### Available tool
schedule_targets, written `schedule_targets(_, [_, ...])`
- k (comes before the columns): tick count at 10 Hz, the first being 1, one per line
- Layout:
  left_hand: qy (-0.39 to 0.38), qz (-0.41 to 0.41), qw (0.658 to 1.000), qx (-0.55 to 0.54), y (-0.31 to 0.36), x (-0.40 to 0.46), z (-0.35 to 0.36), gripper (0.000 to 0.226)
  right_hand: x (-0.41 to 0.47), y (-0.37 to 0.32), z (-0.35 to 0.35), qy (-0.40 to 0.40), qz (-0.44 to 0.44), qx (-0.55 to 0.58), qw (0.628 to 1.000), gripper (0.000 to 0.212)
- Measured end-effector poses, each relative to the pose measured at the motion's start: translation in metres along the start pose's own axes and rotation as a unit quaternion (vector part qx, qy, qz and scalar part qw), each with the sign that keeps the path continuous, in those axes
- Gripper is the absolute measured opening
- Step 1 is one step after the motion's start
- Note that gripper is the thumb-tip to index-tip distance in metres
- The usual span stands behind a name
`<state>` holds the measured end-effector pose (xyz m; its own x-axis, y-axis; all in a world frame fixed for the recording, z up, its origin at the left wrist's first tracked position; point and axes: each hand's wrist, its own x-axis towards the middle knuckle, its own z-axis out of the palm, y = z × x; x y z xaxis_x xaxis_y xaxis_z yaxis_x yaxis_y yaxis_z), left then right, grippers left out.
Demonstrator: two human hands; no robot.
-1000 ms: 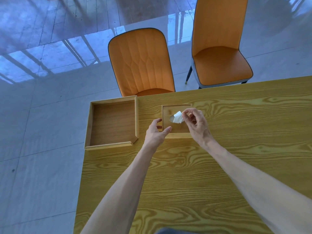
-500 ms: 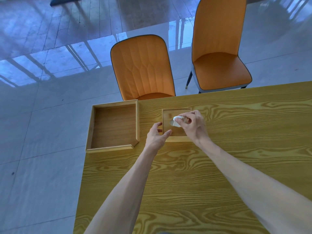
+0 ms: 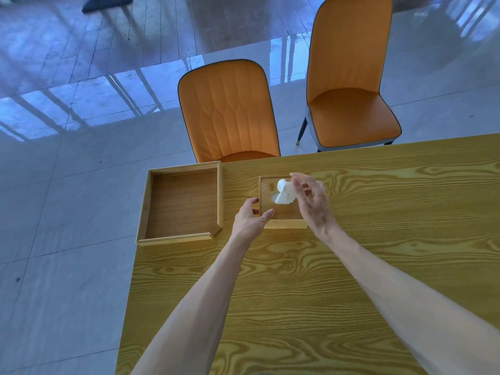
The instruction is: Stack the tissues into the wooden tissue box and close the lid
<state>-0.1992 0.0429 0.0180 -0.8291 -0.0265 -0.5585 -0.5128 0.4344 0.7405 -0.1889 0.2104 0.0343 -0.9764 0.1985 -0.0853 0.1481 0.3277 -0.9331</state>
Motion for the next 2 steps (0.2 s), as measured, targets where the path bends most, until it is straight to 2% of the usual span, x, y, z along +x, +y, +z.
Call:
schedule_targets(1, [-0.022, -0.002, 0.998, 0.055, 0.002, -0.003, -0.005, 0.066, -0.003, -0.004, -0.007, 0.022, -0.003, 0.008, 1.0, 0.041])
schedule_targets(2, [-0.05, 0.006, 0.989, 0.139, 0.009, -0.007, -0.018, 0.064, -0.003, -0.012, -0.022, 0.067, -0.004, -0.049, 0.997, 0.035])
